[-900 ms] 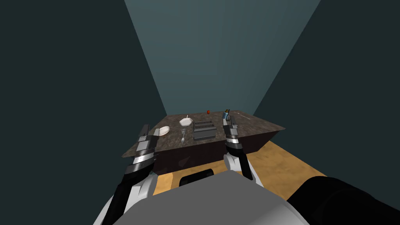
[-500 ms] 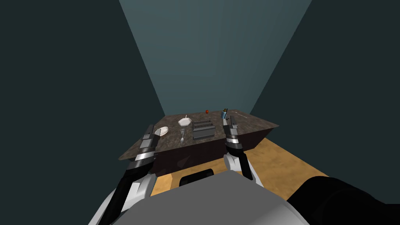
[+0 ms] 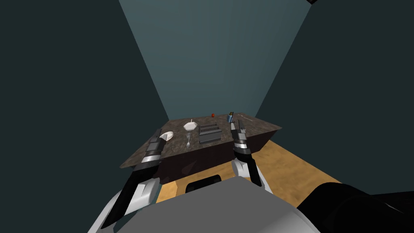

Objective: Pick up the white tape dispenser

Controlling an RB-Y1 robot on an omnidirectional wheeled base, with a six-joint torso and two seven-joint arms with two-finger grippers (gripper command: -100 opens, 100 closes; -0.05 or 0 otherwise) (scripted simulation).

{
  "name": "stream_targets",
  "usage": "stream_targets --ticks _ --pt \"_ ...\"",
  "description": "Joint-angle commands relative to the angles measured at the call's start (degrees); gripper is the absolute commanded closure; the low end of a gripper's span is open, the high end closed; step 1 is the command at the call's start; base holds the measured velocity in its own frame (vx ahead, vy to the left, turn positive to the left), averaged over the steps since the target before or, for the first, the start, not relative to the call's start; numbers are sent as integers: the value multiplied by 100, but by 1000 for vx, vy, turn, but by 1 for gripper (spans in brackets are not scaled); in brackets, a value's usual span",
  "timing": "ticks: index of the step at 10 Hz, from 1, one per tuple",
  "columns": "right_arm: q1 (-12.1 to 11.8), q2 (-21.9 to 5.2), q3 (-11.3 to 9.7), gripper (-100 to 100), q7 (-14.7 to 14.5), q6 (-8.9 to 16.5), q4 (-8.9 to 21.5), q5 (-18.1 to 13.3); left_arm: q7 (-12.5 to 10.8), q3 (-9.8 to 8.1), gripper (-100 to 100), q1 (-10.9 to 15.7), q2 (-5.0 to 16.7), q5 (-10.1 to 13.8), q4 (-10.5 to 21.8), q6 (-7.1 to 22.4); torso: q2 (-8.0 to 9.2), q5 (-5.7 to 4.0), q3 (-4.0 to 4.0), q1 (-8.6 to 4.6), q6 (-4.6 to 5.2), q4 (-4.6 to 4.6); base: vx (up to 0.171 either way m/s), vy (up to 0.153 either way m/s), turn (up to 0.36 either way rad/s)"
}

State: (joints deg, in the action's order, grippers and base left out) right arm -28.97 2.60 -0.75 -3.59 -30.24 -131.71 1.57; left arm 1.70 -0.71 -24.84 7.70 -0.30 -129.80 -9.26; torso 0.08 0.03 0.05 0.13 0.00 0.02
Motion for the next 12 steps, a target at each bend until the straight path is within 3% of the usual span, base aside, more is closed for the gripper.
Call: stream_targets --ticks 1,12 --pt "0 0 0 0 0 0 0 0 -28 -19 -100 48 5 -5 23 165 0 0 0 0 0 0 -19 25 -52" --pt "-1 0 0 0 0 0 0 0 -463 -425 -100 637 -6 15 300 1766 -4 0 -2 -2 -2 -1 -20 27 -84"
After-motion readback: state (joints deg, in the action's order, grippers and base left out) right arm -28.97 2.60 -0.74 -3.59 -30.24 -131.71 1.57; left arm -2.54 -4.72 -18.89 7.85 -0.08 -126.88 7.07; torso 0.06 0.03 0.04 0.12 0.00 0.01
